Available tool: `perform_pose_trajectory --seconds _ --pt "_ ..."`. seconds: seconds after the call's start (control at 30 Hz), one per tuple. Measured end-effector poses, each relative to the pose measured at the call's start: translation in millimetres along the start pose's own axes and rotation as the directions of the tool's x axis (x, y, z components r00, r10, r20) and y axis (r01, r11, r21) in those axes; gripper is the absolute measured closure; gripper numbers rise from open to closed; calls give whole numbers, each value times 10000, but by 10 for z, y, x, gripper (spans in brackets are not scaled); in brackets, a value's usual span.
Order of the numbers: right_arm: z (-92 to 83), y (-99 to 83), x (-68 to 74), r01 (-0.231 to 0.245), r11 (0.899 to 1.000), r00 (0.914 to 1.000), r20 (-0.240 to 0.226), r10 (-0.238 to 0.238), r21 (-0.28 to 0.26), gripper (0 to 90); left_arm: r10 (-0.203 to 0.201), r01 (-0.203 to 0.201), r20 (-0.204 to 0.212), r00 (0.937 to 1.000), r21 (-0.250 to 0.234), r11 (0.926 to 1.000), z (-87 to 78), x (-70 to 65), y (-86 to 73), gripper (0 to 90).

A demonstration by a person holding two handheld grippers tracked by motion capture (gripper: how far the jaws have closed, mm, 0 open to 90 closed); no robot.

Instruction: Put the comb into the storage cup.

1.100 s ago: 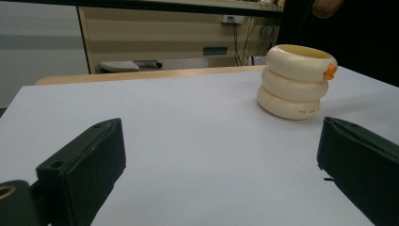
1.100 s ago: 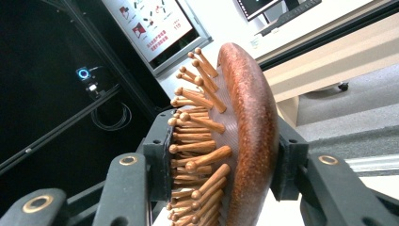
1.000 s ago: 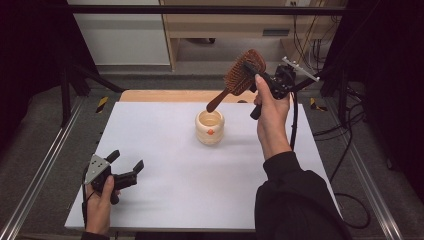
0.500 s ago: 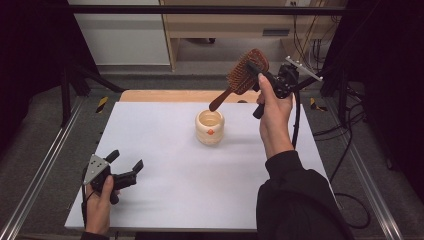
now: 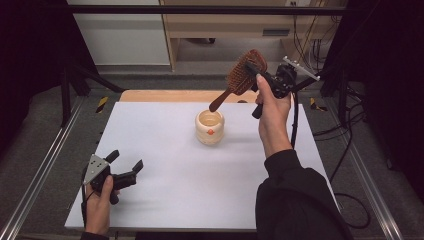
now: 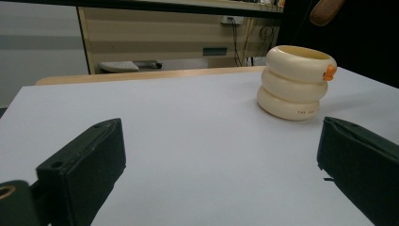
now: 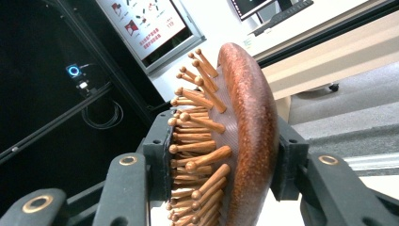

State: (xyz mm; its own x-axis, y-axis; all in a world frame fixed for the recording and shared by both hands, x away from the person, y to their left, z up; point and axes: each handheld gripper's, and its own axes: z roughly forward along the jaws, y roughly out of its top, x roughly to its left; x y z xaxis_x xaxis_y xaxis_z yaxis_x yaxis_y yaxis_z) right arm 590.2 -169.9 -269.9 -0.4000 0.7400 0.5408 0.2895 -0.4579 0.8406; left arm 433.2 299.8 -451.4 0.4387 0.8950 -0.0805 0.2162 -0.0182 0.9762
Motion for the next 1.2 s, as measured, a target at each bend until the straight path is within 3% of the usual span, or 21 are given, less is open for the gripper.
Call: perform_pose_trajectory --seconds 1.2 --pt "107 -119 28 752 9955 9970 119 -760 585 520 -43 43 -3 10000 10 10000 7 21 -4 18"
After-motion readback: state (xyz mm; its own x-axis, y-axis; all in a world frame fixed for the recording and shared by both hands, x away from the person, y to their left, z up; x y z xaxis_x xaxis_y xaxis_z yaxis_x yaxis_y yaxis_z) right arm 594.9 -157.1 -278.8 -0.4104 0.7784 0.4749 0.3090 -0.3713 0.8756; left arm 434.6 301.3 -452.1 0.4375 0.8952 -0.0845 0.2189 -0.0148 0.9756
